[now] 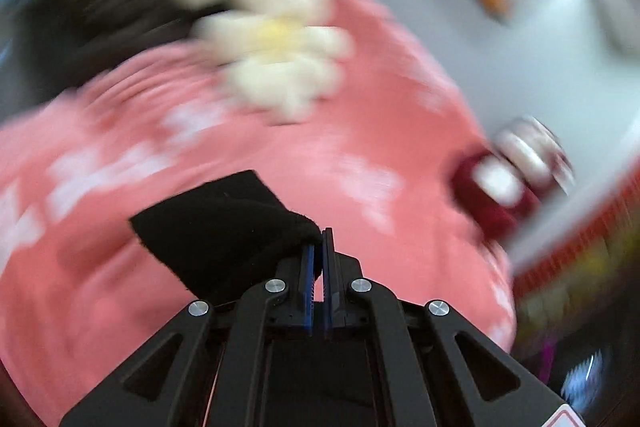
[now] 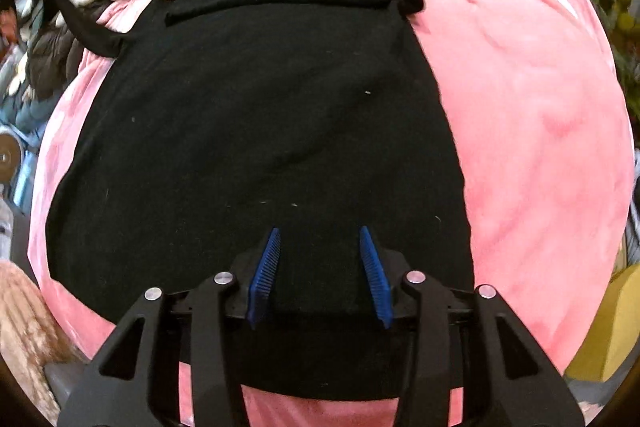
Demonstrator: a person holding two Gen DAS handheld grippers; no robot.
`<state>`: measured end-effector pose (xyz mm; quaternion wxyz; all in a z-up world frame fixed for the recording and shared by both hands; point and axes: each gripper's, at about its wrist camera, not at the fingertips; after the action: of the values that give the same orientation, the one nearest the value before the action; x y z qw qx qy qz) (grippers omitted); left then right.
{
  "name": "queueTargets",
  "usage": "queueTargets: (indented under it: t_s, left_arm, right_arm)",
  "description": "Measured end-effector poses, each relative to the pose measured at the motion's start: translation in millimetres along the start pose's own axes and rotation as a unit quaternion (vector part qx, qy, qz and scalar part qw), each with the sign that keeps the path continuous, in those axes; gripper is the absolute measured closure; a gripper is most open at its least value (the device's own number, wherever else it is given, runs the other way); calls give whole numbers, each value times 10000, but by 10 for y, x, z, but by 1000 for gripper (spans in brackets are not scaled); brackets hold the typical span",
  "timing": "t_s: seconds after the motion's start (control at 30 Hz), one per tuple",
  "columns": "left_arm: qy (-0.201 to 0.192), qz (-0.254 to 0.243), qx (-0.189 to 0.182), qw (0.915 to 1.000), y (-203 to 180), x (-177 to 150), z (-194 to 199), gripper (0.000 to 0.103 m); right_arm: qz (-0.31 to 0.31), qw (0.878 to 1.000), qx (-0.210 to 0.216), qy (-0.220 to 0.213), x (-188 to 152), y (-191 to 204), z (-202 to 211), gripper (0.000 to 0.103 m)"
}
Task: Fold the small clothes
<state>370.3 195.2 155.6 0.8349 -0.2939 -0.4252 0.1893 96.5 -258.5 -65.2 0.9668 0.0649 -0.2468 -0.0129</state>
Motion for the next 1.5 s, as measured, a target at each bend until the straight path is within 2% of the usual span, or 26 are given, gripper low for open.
queueTargets:
  t_s: [0.07,0.13,0.23,0.27,0.3,0.33,0.37,0.43,0.5,0.57,0.63,0.7,0.8,0.83,0.9,0.93,1.03,1.13,1.2,1.23,1.27,1.37,1.43,1.47,1.5]
  left_arm:
    - [122,-735,-472,9961,-775,-123,-53,102]
    - [423,-1221,-911,9874,-1404,-391,-210,102]
    - [997,-1518,-1197,9761,-1941,-921,-530,102]
    - [1330,-1674,-1120,9704,-2103,-1284,-745,102]
    - [1537,-1752,-1028,9670,-2157,-1489,-881,102]
    - [1766,-1841,-863,9630,-2213,-1774,-992,94]
    - [2120,-1963,-599,9555,-2211,-2154,-1190,83]
    - [2417,-2167,-227,9456,-2148,-2560,-1377,75]
    - [2633,-2385,92,9347,-1961,-2966,-1415,75]
    - [2825,-2173,113,9343,-1707,-3113,-1343,72]
    - [2909,-1835,147,9389,-1397,-3144,-1176,66]
    - [2867,-1599,285,9442,-1055,-3099,-984,65]
    - [2749,-1498,496,9484,-717,-3024,-765,62]
    - [2714,-1464,582,9495,-628,-2984,-696,58]
    - [2664,-1352,711,9517,-463,-2894,-551,57]
    - [2656,-1309,719,9525,-394,-2863,-507,57]
    - [2563,-1240,783,9554,-218,-2772,-371,55]
    - [2511,-1286,847,9556,-112,-2744,-310,54]
    - [2546,-1351,850,9538,-64,-2765,-299,54]
    - [2574,-1388,876,9522,-48,-2787,-301,54]
    - [2594,-1408,888,9513,-54,-2800,-314,54]
    - [2624,-1384,850,9512,-10,-2837,-307,54]
    - [2631,-1330,835,9519,22,-2844,-303,54]
    - [2617,-1304,833,9527,34,-2841,-299,54]
    - [2604,-1291,835,9532,39,-2836,-291,54]
  right_arm:
    - [-76,9999,29,-69,-6,-41,33,62]
    - [-177,9997,100,-118,-3,-88,58,62]
    - [-337,9992,137,-147,0,-176,69,61]
    - [-420,9989,155,-152,8,-215,68,61]
    - [-502,9985,184,-146,16,-253,67,60]
    - [-596,9979,229,-139,29,-298,66,58]
    - [-660,9974,238,-153,41,-336,76,57]
    - [-770,9966,228,-197,78,-421,102,56]
    - [-848,9959,193,-242,115,-487,136,56]
    - [-930,9950,261,-270,197,-572,190,56]
    - [-907,9943,371,-410,360,-632,244,56]
    - [-776,9951,400,-468,626,-645,242,56]
    - [-671,9945,470,-646,1165,-674,175,55]
    - [-672,9944,438,-683,1404,-700,120,52]
    - [-758,9936,390,-747,1748,-768,10,48]
    - [-843,9934,362,-683,1961,-815,-102,45]
    - [-924,9949,58,-409,2373,-879,-447,44]
    - [-1011,9947,-202,1,2517,-897,-803,44]
    - [-1039,9941,-8,304,2512,-877,-982,65]
    - [-986,9946,-33,326,2524,-846,-989,84]
    - [-869,9959,-57,250,2547,-775,-947,92]
    - [-418,9985,92,-337,2701,-526,-535,94]
    - [-424,9943,342,-913,2809,-456,-118,94]
    - [-454,9912,369,-1184,2835,-458,38,94]
    - [-472,9874,152,-1505,2838,-491,179,95]
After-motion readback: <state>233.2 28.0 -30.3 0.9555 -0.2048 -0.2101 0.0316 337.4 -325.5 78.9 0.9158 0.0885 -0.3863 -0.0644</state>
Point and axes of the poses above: each gripper's, at about its wrist camera, not at the fingertips, and z roughly against the way its jaws point, y to its left, x to its top, and after that the axes turned 3 degrees about y, right-handed
